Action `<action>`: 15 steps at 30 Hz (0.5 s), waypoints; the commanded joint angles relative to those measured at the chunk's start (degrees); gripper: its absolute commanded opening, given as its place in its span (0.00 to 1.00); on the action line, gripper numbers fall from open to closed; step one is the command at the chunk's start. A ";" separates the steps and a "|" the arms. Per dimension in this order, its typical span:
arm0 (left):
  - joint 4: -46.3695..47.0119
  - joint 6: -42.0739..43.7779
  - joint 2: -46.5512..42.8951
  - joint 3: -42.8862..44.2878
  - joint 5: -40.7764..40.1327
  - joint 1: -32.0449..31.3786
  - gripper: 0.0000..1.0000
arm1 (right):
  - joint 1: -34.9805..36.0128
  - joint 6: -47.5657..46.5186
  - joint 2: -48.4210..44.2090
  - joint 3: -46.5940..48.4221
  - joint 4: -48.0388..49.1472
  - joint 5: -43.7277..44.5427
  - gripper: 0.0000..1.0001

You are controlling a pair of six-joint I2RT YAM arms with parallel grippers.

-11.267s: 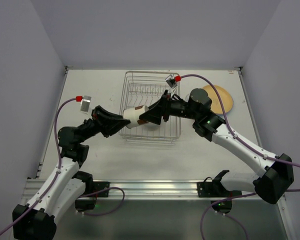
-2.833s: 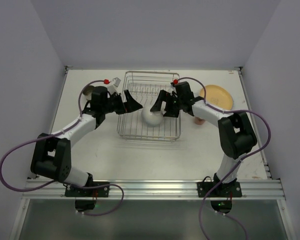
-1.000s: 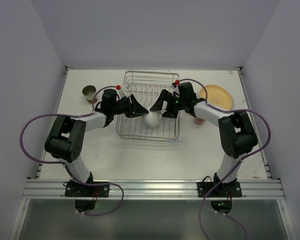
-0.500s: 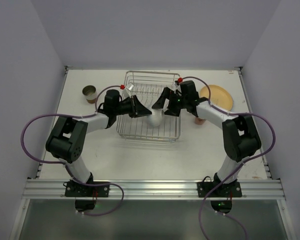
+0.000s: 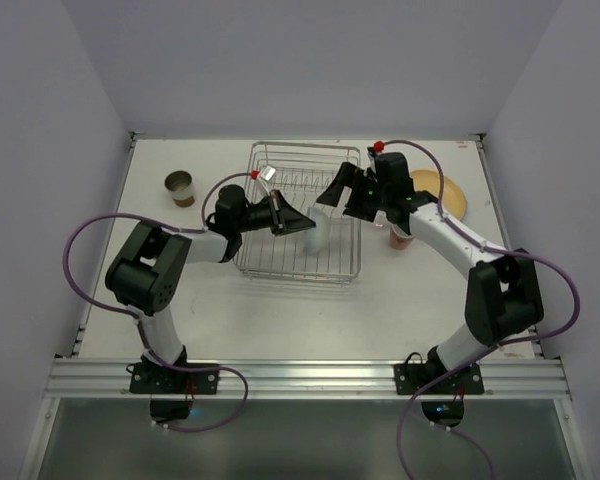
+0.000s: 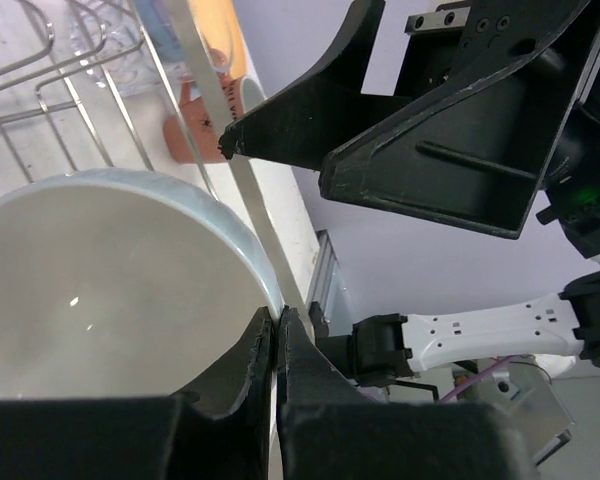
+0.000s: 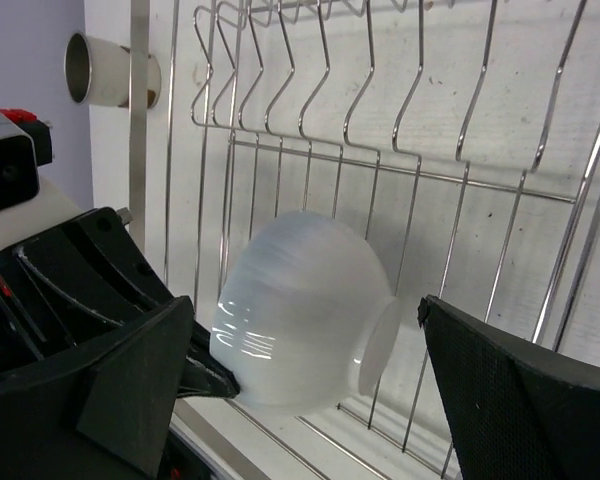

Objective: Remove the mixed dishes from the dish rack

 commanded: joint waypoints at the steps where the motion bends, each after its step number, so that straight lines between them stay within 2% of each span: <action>1: 14.86 -7.33 0.87 1.28 2.29 -0.75 0.00 | -0.64 -1.86 -4.59 1.77 -1.16 4.53 0.98; 6: 20.67 -11.29 1.58 1.63 2.91 -0.84 0.00 | -0.99 -2.56 -6.97 1.25 -1.78 6.11 0.98; 10: 19.01 -9.46 0.08 2.51 2.73 -0.84 0.00 | -1.08 -3.00 -9.08 0.45 -1.69 7.51 0.98; 15: 12.25 -4.37 -2.90 3.82 2.20 -0.84 0.00 | -1.17 -3.62 -12.59 -1.83 -0.55 9.89 0.99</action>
